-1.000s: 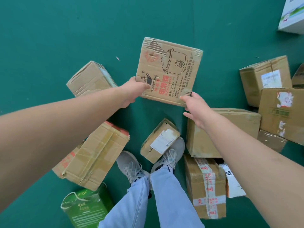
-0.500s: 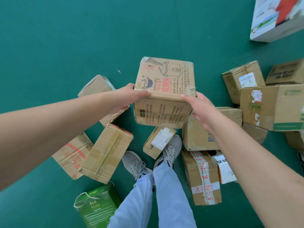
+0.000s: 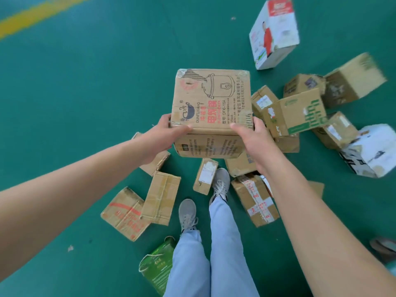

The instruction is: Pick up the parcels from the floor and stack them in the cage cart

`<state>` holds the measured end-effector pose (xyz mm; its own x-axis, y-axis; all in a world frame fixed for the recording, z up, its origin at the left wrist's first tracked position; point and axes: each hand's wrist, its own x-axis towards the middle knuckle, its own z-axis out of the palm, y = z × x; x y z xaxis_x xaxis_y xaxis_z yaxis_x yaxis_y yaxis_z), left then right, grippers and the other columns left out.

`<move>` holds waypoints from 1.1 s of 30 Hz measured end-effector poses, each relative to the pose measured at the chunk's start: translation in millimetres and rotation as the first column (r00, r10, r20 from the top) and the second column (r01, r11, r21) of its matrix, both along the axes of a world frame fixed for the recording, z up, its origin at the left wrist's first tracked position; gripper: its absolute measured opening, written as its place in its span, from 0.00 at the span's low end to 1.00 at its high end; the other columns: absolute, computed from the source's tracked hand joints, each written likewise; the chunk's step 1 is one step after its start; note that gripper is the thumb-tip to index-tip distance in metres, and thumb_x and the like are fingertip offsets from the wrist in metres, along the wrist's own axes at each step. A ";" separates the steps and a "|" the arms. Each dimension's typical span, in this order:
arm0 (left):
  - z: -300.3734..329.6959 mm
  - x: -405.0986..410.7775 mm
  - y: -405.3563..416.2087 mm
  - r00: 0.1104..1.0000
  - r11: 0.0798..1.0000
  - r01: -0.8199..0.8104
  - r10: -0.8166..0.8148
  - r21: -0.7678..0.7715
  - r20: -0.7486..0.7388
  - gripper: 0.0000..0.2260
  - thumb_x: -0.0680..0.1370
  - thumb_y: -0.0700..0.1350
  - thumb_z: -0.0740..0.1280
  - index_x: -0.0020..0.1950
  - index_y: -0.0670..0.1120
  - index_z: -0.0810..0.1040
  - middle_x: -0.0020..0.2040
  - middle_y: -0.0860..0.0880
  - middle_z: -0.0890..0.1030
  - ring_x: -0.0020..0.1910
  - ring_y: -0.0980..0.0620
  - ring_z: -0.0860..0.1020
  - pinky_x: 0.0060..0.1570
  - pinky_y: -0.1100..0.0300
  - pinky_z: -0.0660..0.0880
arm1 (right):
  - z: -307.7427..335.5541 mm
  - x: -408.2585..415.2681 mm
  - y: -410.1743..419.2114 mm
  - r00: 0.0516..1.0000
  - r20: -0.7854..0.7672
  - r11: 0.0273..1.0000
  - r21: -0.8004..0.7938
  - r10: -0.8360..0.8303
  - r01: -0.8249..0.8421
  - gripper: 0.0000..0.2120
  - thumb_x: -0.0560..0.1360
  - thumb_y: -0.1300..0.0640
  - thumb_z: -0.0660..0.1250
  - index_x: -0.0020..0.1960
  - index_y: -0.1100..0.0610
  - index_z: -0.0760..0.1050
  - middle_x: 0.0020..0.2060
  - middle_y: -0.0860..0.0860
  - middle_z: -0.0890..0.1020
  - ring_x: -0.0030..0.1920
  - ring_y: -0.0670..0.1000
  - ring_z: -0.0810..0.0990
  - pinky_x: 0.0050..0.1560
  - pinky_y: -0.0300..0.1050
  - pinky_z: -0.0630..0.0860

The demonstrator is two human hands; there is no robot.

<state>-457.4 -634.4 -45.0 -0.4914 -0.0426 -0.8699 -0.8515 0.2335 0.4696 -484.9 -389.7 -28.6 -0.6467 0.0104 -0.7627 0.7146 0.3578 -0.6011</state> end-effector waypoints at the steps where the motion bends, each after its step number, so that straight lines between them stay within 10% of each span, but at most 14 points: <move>1: 15.7 7.6 4.0 1.000 1.000 0.016 -0.015 0.002 -0.015 0.29 0.78 0.61 0.70 0.75 0.59 0.61 0.62 0.53 0.79 0.64 0.49 0.75 0.67 0.45 0.74 | 19.3 9.4 4.6 1.000 -0.017 1.000 0.008 -0.021 0.021 0.22 0.80 0.44 0.68 0.71 0.43 0.66 0.60 0.41 0.77 0.59 0.44 0.76 0.54 0.47 0.73; 13: 249.3 96.4 74.2 0.954 0.954 0.274 -0.254 0.120 -0.162 0.33 0.78 0.61 0.70 0.78 0.55 0.61 0.66 0.54 0.77 0.66 0.51 0.74 0.65 0.49 0.73 | 266.4 144.6 76.3 0.955 -0.231 0.961 0.162 -0.185 0.226 0.36 0.70 0.33 0.69 0.74 0.44 0.68 0.66 0.44 0.76 0.64 0.50 0.77 0.66 0.60 0.76; 19: 340.9 105.7 125.2 0.888 0.904 0.416 -0.382 0.097 -0.256 0.30 0.79 0.60 0.70 0.77 0.54 0.63 0.64 0.53 0.79 0.66 0.49 0.74 0.67 0.50 0.71 | 350.2 206.7 118.2 0.887 -0.302 0.908 0.122 -0.350 0.400 0.19 0.78 0.41 0.70 0.65 0.43 0.70 0.60 0.42 0.78 0.60 0.48 0.77 0.57 0.52 0.77; 24: 382.4 123.3 187.2 0.826 0.857 0.510 -0.464 0.073 -0.320 0.28 0.79 0.59 0.70 0.75 0.54 0.65 0.63 0.54 0.78 0.63 0.52 0.76 0.68 0.47 0.72 | 384.9 257.6 159.3 0.791 -0.359 0.825 0.090 -0.496 0.558 0.25 0.78 0.43 0.70 0.72 0.47 0.71 0.63 0.44 0.79 0.61 0.49 0.79 0.63 0.56 0.78; 33: 425.5 193.2 352.7 0.534 0.592 0.805 -0.753 -0.042 -0.384 0.29 0.74 0.63 0.73 0.70 0.52 0.69 0.58 0.52 0.83 0.58 0.52 0.81 0.61 0.49 0.78 | 418.7 398.8 276.5 0.534 -0.437 0.576 0.044 -0.724 0.816 0.21 0.78 0.44 0.71 0.68 0.49 0.72 0.58 0.43 0.79 0.59 0.49 0.79 0.60 0.54 0.78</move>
